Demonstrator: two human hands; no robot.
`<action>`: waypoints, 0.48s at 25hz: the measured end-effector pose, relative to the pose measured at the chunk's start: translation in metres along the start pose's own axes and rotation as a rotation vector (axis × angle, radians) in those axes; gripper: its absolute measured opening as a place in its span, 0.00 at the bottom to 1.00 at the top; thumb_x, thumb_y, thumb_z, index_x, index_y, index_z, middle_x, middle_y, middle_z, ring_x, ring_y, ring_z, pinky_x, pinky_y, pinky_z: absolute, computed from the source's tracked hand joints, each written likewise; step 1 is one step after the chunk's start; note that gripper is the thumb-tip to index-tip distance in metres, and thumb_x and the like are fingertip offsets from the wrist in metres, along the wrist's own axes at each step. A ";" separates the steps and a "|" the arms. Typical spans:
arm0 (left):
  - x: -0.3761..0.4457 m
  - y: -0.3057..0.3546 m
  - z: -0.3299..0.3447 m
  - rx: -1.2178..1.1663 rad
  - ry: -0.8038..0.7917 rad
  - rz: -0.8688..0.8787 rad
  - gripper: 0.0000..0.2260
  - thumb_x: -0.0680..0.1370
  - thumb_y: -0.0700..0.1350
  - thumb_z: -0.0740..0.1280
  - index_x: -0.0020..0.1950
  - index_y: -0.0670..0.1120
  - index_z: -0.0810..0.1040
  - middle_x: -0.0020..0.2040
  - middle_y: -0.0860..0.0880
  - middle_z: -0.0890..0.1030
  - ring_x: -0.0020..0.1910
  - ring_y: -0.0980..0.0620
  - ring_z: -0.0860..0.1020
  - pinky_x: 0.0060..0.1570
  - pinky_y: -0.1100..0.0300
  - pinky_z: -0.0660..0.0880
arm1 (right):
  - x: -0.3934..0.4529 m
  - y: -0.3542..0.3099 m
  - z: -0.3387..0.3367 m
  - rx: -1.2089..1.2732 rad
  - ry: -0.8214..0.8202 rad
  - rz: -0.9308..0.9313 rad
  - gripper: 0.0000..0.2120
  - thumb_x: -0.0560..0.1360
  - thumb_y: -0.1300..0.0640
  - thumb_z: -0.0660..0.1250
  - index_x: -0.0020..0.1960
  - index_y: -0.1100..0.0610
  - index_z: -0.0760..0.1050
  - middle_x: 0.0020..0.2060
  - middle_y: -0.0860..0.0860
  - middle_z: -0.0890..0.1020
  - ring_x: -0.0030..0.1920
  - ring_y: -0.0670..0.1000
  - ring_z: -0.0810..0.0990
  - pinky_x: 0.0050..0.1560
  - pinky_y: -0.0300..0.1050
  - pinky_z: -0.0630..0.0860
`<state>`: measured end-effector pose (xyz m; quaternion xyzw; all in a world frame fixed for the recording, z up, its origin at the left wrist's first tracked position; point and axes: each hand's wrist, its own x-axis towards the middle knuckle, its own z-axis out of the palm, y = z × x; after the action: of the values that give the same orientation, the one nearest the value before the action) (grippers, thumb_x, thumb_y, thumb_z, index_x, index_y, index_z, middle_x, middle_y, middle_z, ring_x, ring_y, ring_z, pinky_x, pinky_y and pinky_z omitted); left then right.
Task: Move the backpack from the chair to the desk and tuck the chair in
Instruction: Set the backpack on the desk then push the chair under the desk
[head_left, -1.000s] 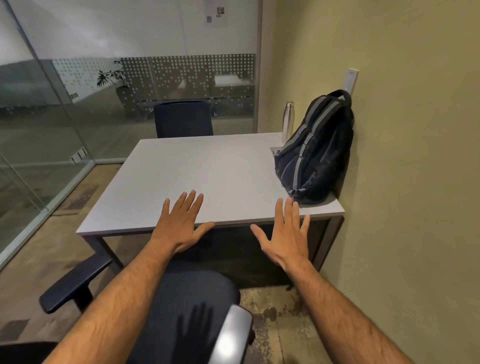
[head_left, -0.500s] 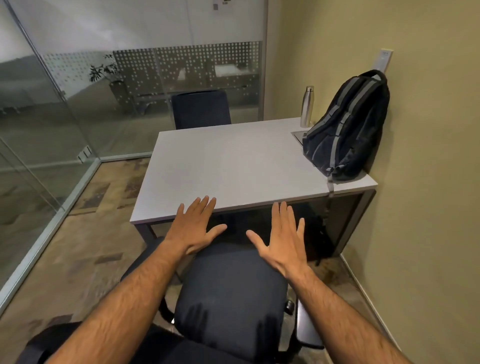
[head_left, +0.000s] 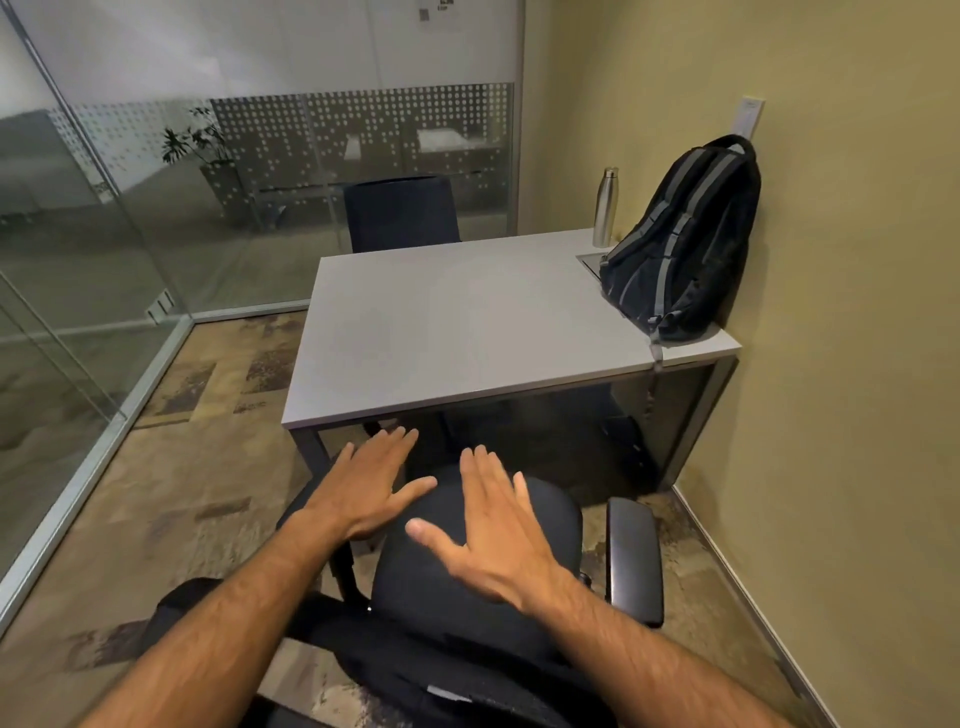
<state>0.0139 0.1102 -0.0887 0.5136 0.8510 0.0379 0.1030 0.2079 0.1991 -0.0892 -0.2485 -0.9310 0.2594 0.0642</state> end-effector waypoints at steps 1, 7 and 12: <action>-0.013 0.002 0.001 0.003 -0.013 0.022 0.50 0.64 0.80 0.34 0.81 0.55 0.48 0.83 0.51 0.51 0.81 0.51 0.49 0.79 0.43 0.48 | -0.015 -0.009 0.004 0.006 -0.047 -0.024 0.53 0.72 0.21 0.48 0.81 0.58 0.40 0.82 0.55 0.43 0.81 0.52 0.40 0.80 0.60 0.41; -0.096 -0.006 0.020 -0.046 -0.062 0.016 0.51 0.63 0.82 0.35 0.80 0.58 0.54 0.82 0.56 0.54 0.81 0.56 0.50 0.79 0.46 0.48 | -0.090 -0.048 0.021 -0.059 -0.285 -0.109 0.63 0.66 0.17 0.53 0.80 0.62 0.38 0.82 0.58 0.42 0.81 0.54 0.39 0.80 0.60 0.39; -0.139 -0.025 0.019 -0.071 -0.017 -0.041 0.47 0.66 0.81 0.38 0.78 0.59 0.60 0.80 0.57 0.60 0.80 0.58 0.53 0.79 0.47 0.48 | -0.105 -0.062 0.026 -0.172 -0.321 -0.113 0.67 0.62 0.16 0.55 0.80 0.63 0.38 0.81 0.60 0.44 0.81 0.57 0.41 0.79 0.65 0.40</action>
<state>0.0586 -0.0246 -0.0925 0.4922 0.8587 0.0617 0.1291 0.2658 0.0894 -0.0783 -0.1557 -0.9606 0.2112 -0.0920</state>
